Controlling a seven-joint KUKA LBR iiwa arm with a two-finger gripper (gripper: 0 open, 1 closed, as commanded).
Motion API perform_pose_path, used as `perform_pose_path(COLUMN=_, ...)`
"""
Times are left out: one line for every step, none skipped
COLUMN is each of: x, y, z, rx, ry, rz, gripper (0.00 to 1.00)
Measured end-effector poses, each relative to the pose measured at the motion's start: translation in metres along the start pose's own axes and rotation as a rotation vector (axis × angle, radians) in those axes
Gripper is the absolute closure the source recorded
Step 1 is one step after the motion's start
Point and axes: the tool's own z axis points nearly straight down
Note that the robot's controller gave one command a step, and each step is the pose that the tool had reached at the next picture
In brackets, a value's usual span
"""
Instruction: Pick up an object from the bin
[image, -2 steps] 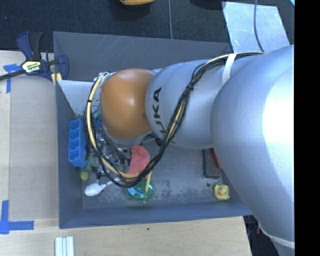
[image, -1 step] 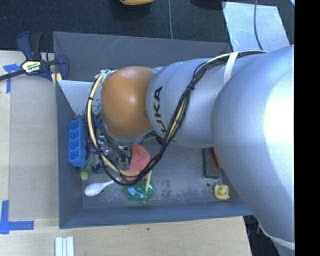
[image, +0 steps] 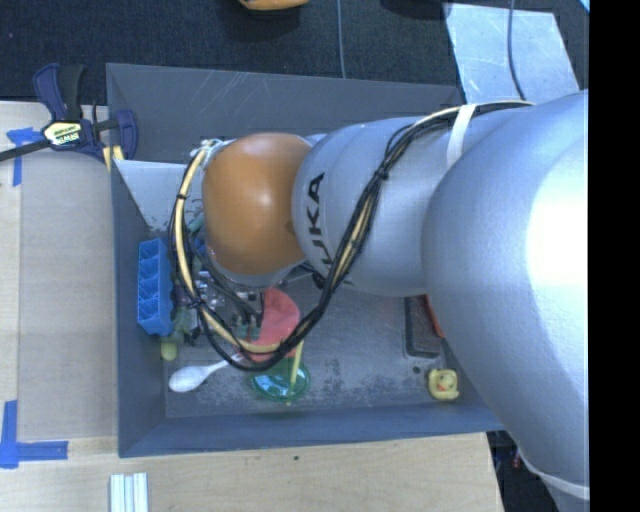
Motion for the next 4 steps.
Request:
perform_pose_path(x=0.001, y=-0.007, z=-0.060, rx=0.002, ry=0.003, rz=0.000, gripper=1.00)
perform_pose_path(x=-0.002, y=-0.011, z=-0.097, rx=0.001, ry=0.000, rz=0.014, gripper=1.00)
perform_pose_path(x=-0.019, y=-0.028, z=-0.055, rx=-0.002, ry=-0.005, rz=-0.053, gripper=1.00)
perform_pose_path(x=0.031, y=-0.075, z=-0.028, rx=0.000, ry=-0.002, rz=-0.143, gripper=1.00)
